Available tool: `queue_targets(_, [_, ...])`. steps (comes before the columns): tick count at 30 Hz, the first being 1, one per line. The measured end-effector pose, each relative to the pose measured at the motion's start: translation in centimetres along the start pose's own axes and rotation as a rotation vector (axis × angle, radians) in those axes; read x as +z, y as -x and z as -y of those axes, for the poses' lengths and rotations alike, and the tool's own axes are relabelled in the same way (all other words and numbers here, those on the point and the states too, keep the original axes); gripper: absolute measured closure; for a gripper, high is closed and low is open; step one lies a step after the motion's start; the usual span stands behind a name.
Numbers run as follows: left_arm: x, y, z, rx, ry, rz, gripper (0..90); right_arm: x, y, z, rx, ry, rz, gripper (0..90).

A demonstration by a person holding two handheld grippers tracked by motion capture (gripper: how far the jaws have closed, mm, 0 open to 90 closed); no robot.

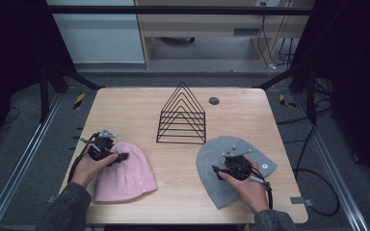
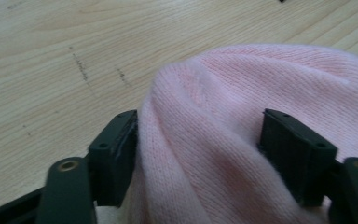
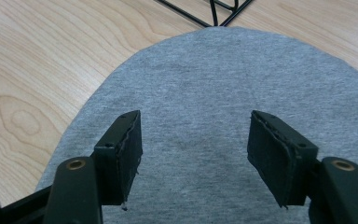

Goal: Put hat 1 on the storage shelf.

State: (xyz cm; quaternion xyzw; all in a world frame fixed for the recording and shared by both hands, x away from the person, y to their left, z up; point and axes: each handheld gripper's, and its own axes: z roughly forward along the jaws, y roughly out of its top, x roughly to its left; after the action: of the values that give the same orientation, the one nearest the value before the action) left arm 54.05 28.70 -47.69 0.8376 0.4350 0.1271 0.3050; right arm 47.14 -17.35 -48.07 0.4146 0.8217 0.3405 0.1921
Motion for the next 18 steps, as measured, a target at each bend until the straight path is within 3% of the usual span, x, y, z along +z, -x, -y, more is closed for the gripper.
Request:
queue_targets(5, [-0.5,0.1,0.0,-0.019,0.019,0.011,58.1,-0.1,0.1,-0.1,-0.001,0.011,0.011,34.6])
queue_targets(8, [-1.0,0.2,0.0,-0.019,0.031,0.008,67.3,-0.2,0.1,-0.1,-0.001,0.017,0.017,34.3])
queue_targets(13, [-1.8,0.5,0.0,0.004,0.035,0.001,73.9,-0.3,0.1,-0.2,-0.003,0.033,0.018,33.3])
queue_targets(18, [-3.8,1.6,-0.5,0.031,0.099,-0.012,76.5,-0.5,0.0,-0.2,-0.007,0.048,0.017,30.2])
